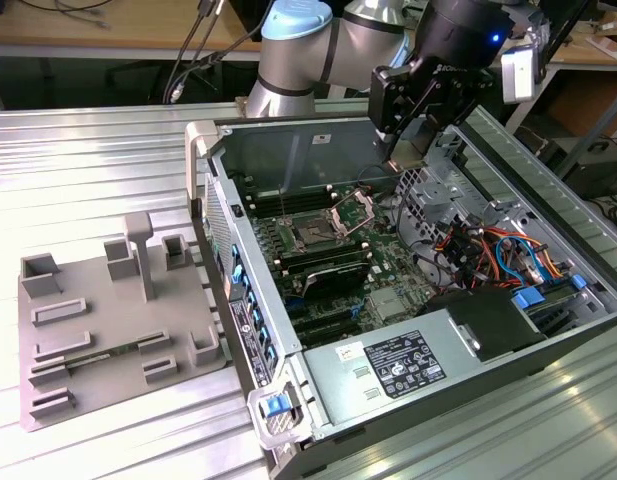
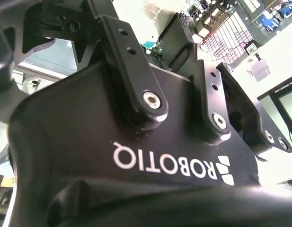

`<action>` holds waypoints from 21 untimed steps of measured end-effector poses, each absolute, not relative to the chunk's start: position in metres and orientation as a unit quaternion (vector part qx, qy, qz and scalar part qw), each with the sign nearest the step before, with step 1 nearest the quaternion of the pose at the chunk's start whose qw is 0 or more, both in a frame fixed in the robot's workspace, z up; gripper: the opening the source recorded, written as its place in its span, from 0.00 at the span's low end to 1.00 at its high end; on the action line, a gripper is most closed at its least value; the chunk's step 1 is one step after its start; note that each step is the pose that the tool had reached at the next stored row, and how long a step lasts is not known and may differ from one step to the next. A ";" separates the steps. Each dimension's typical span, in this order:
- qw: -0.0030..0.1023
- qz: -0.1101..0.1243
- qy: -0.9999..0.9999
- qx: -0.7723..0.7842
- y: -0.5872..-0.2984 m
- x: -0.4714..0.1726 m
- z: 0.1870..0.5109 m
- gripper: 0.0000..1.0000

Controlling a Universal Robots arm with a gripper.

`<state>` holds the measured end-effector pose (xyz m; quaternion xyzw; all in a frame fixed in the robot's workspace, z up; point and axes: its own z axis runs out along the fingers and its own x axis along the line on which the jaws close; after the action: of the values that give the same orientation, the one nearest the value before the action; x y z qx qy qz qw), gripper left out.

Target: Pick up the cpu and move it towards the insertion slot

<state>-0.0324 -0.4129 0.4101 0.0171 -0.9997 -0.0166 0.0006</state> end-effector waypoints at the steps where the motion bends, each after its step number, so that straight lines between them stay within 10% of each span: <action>1: 0.001 -0.017 -1.000 0.017 -0.413 -0.032 0.410 0.55; 21: 0.000 -0.044 -0.999 0.015 -0.413 -0.032 0.409 0.55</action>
<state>-0.0319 -0.4129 0.4085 0.0149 -0.9989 -0.0439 0.0001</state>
